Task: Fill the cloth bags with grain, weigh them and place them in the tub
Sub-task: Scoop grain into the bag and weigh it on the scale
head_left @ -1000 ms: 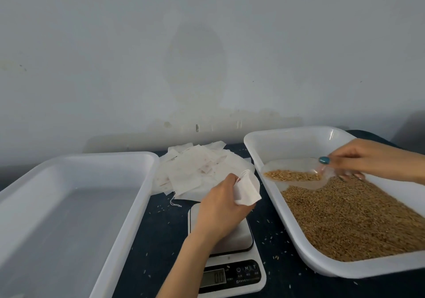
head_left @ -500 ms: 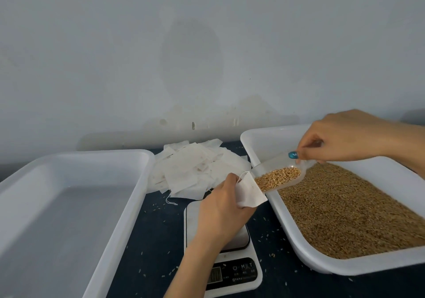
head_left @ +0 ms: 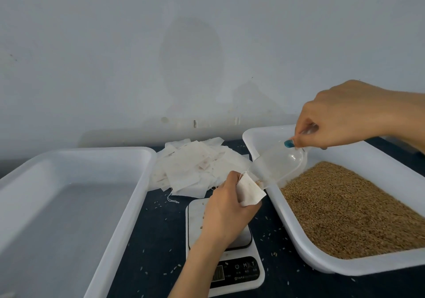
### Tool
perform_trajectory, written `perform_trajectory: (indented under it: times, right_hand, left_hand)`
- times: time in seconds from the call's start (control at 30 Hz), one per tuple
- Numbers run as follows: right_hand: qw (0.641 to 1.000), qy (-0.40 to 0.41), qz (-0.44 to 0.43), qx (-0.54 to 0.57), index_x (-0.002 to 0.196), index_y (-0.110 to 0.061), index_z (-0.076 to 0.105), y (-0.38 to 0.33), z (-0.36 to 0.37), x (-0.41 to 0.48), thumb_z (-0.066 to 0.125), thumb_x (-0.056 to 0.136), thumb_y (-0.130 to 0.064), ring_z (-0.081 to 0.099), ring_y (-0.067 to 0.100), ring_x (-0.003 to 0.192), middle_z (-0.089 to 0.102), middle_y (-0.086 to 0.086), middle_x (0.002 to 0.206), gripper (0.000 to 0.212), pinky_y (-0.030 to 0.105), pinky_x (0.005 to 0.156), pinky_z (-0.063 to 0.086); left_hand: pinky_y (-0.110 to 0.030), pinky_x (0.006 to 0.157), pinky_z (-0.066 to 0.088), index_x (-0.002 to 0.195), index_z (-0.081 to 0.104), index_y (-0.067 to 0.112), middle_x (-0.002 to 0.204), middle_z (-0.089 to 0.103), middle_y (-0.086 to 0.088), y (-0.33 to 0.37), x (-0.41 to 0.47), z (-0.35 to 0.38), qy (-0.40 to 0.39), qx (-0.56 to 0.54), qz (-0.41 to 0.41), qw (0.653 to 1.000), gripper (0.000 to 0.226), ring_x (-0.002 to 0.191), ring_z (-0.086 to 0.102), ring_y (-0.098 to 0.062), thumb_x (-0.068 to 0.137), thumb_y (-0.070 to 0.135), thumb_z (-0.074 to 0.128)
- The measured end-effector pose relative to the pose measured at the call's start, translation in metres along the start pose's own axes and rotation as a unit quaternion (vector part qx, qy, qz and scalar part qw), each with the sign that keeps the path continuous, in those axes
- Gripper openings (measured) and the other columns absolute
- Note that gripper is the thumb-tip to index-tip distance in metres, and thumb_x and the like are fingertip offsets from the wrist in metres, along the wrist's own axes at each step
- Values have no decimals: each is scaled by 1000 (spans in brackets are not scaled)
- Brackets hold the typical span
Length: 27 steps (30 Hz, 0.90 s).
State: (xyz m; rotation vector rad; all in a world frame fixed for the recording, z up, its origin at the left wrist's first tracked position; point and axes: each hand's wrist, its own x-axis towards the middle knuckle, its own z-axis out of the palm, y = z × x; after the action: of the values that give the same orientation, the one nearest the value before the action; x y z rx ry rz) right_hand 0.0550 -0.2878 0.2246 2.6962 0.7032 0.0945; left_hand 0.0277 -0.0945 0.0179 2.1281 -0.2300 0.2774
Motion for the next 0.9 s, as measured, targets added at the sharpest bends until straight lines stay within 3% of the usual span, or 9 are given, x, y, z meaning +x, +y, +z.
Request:
perform_trajectory:
  times: [0.2, 0.3, 0.43, 0.53, 0.57, 0.67, 0.73, 0.8, 0.9]
  right_hand:
    - [997, -15, 28, 66, 77, -56, 63, 4, 12, -4, 24, 76, -78, 55, -7, 51, 59, -40, 62, 44, 21, 54, 36]
    - [977, -52, 33, 202, 73, -65, 57, 17, 42, -11, 29, 85, -72, 53, -5, 46, 63, -32, 65, 32, 19, 55, 40]
    - [847, -84, 74, 519, 86, -28, 73, 37, 107, -27, 48, 76, -65, 49, 6, 46, 65, -2, 62, 46, 17, 46, 43]
    - [756, -97, 210, 612, 102, -9, 69, 49, 160, -35, 60, 63, -58, 49, 10, 44, 64, 4, 62, 64, 23, 43, 42]
    - [756, -97, 247, 599, 103, -10, 68, 52, 177, -39, 58, 64, -61, 53, 10, 48, 65, 3, 65, 64, 24, 47, 42]
    - [875, -128, 236, 402, 103, -32, 62, 66, 223, -54, 45, 73, -74, 65, 7, 73, 69, -5, 83, 53, 17, 63, 50]
    - [911, -152, 228, 309, 89, -34, 65, 66, 236, -63, 46, 72, -77, 68, 9, 75, 71, -5, 81, 50, 21, 65, 56]
    - [934, -163, 215, 233, 83, -36, 66, 62, 235, -68, 52, 79, -75, 67, 4, 74, 71, -8, 81, 42, 19, 63, 54]
    - [959, -110, 200, 168, 79, -42, 64, 53, 216, -69, 54, 83, -71, 64, -3, 68, 68, -18, 74, 30, 16, 59, 53]
  left_hand:
    - [-36, 65, 54, 95, 44, 39, 84, 60, 12, -2, 0, -1, -1, -37, -6, 999, 28, 79, 60, -9, 78, 41, 66]
    - [-23, 57, 48, 91, 44, 47, 77, 58, 15, -1, -1, -4, -2, -82, -20, 996, 25, 71, 56, -3, 78, 42, 64]
    - [-22, 54, 45, 98, 53, 32, 79, 62, 9, 0, -2, -19, -21, -191, -24, 981, 17, 62, 53, -5, 86, 39, 63]
    - [-21, 58, 45, 105, 56, 26, 76, 60, 13, -8, -5, -35, -57, -228, -26, 972, 24, 65, 54, -6, 90, 45, 53]
    - [-24, 63, 47, 105, 57, 22, 79, 60, 12, -10, -5, -41, -64, -249, -37, 966, 29, 69, 55, -9, 90, 46, 49]
    - [-22, 86, 48, 103, 66, 26, 97, 63, 8, -16, -5, -56, -64, -253, -37, 965, 32, 93, 59, -11, 95, 41, 39]
    - [-23, 97, 41, 99, 65, 55, 112, 57, 13, -19, -2, -62, -62, -138, -15, 988, 34, 113, 48, -9, 104, 35, 37]
    - [-33, 97, 42, 88, 50, 77, 118, 54, 8, -21, 1, -66, -61, -47, 1, 997, 48, 115, 44, -16, 105, 33, 42]
    - [-31, 72, 53, 90, 63, 43, 98, 70, 10, -33, 5, -69, -40, -57, -27, 997, 15, 84, 63, -17, 99, 43, 51]
